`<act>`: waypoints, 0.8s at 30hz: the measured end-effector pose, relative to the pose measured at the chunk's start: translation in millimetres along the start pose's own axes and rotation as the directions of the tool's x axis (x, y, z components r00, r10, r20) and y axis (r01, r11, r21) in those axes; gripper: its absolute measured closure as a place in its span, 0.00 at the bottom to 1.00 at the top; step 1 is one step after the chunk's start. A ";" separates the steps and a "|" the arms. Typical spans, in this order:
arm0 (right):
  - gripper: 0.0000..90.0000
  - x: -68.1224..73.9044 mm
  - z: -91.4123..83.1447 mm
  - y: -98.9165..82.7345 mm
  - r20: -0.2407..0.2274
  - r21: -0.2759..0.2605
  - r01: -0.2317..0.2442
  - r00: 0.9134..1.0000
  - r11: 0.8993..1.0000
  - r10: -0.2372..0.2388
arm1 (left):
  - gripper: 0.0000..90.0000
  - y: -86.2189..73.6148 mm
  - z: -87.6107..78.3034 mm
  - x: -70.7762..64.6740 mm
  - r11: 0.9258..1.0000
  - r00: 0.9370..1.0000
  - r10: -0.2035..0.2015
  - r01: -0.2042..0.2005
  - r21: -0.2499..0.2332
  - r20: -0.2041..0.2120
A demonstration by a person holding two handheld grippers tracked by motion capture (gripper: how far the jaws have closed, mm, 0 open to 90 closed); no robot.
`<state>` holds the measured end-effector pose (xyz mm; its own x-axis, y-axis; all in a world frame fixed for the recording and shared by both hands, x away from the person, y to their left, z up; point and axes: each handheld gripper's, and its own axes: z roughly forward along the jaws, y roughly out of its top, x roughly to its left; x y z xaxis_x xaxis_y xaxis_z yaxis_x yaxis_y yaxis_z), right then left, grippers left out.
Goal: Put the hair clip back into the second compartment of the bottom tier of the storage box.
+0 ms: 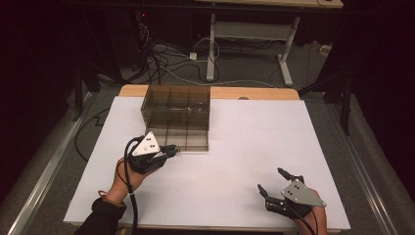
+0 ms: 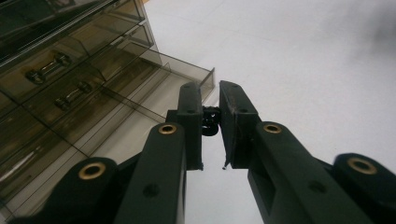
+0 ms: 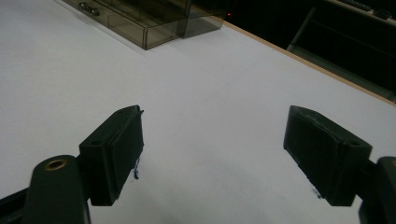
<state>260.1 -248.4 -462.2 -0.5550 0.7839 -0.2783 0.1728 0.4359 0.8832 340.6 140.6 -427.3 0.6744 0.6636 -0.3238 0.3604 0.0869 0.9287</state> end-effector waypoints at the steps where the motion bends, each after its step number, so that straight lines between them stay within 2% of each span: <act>1: 0.22 0.0 0.0 0.0 0.000 0.000 0.000 1.000 1.000 0.000 | 0.86 0.6 1.0 1.6 1.000 1.000 -0.005 0.005 0.002 -0.001; 5: 0.22 0.1 0.1 0.0 0.000 0.001 0.001 1.000 1.000 -0.001 | 0.86 3.4 4.7 7.7 1.000 1.000 -0.006 0.006 -0.004 -0.013; 16: 0.22 0.0 0.7 -0.8 -0.001 0.003 -0.006 1.000 1.000 0.006 | 0.86 11.8 15.3 22.6 0.999 0.999 -0.051 0.051 -0.020 -0.016; 24: 0.22 0.5 1.4 -0.8 -0.003 0.006 -0.003 1.000 1.000 0.003 | 0.86 12.8 27.3 32.6 0.998 0.998 -0.055 0.054 -0.009 -0.035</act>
<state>260.9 -247.8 -463.6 -0.5566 0.7840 -0.2749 0.1788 0.4362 0.8819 384.7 143.0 -430.9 0.6304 0.6838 -0.3676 0.3909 0.1295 0.9113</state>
